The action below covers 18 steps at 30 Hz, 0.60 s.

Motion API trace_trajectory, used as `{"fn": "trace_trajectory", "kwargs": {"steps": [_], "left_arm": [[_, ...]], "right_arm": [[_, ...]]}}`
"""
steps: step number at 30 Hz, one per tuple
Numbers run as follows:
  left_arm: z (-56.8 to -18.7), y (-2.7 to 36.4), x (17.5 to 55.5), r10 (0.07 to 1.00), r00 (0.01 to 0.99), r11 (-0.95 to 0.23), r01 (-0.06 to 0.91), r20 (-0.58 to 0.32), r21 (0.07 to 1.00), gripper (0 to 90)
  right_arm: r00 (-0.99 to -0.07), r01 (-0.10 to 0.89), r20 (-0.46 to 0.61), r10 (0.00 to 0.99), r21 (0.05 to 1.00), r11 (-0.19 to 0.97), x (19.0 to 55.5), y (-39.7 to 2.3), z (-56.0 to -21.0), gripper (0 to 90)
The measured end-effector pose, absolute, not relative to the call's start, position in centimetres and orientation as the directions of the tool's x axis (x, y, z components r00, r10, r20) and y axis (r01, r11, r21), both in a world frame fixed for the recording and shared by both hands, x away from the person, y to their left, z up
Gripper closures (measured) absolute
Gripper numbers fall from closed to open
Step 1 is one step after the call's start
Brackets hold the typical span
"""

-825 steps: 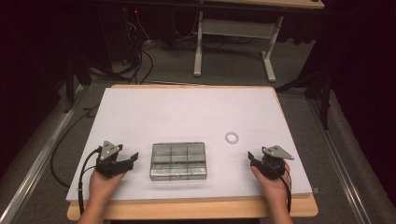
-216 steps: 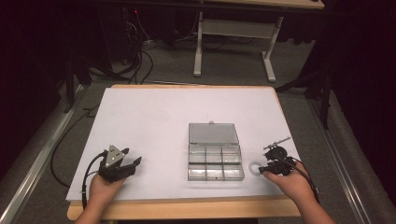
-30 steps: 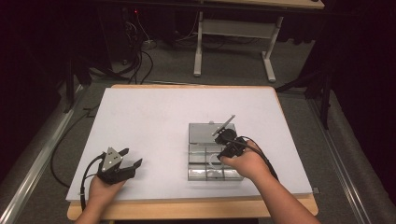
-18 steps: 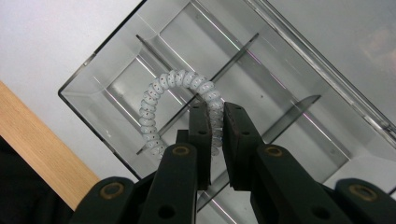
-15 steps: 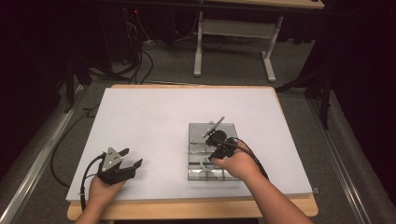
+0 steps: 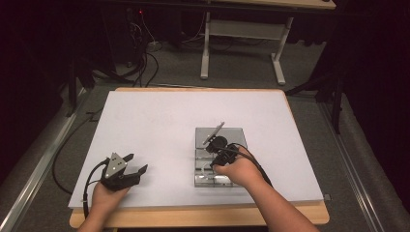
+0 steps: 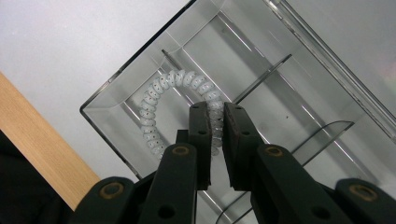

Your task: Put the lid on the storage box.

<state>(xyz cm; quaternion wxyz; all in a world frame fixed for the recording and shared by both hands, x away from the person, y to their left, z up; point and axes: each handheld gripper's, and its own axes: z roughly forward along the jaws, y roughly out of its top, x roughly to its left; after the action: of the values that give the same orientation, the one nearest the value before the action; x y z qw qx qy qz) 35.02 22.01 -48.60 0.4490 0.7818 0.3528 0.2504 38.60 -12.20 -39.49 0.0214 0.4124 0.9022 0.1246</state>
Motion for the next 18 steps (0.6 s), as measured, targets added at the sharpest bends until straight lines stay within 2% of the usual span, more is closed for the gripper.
{"fn": "trace_trajectory", "kwargs": {"steps": [2,11,12,18], "left_arm": [[-48.6,22.0,35.0,0.776,0.626,-0.35,0.326,0.077,0.878,32.1],[-48.6,22.0,35.0,0.776,0.627,-0.349,0.327,0.075,0.878,32.1],[-48.6,22.0,35.0,0.776,0.627,-0.349,0.326,0.075,0.879,32.1],[-48.6,22.0,35.0,0.775,0.628,-0.349,0.326,0.075,0.878,32.1]], "right_arm": [[-0.688,0.711,0.056,0.723,0.253,0.656,38.9,-12.3,-39.7,82.7],[-0.706,0.697,0.059,0.706,0.238,0.677,39.0,-11.4,-40.5,82.3],[-0.685,0.719,0.067,0.725,0.223,0.658,38.8,-11.2,-40.6,82.4],[-0.724,0.679,0.049,0.688,0.229,0.698,38.8,-10.9,-41.0,82.6]]}}
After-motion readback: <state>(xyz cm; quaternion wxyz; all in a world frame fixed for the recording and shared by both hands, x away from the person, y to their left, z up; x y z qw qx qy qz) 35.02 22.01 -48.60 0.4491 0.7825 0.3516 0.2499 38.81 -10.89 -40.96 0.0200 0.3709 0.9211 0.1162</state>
